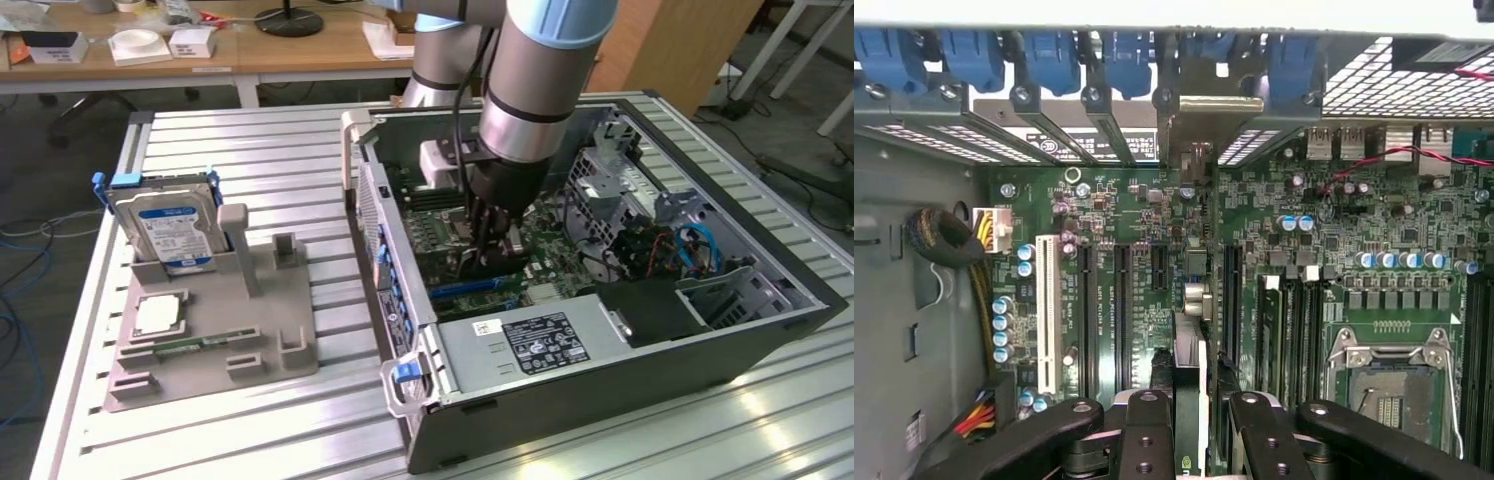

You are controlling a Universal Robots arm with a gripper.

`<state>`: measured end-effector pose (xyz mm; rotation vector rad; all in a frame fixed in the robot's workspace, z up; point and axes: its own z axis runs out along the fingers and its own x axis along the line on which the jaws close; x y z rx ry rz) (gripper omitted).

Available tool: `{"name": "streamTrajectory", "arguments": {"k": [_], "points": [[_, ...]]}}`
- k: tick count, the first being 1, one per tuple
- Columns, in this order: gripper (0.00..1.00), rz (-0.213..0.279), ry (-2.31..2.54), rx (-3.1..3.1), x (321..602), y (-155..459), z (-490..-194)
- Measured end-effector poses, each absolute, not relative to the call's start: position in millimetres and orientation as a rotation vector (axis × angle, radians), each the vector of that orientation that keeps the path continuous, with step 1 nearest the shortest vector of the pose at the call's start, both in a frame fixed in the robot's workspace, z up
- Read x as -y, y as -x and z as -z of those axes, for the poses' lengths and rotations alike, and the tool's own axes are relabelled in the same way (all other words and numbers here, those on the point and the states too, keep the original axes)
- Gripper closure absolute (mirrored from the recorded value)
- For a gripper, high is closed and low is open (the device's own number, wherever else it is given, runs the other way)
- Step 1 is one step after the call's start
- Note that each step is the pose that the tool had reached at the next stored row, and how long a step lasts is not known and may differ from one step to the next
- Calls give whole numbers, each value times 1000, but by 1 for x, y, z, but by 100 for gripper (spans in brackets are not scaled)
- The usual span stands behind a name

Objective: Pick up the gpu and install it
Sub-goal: 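Insert the gpu into the slot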

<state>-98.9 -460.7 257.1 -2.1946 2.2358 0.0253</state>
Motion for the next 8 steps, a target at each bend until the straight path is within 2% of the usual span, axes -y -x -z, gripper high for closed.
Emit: {"name": "streamTrajectory", "arguments": {"k": [8], "points": [[73,-25,2195,-2236,461,100,-252]]}}
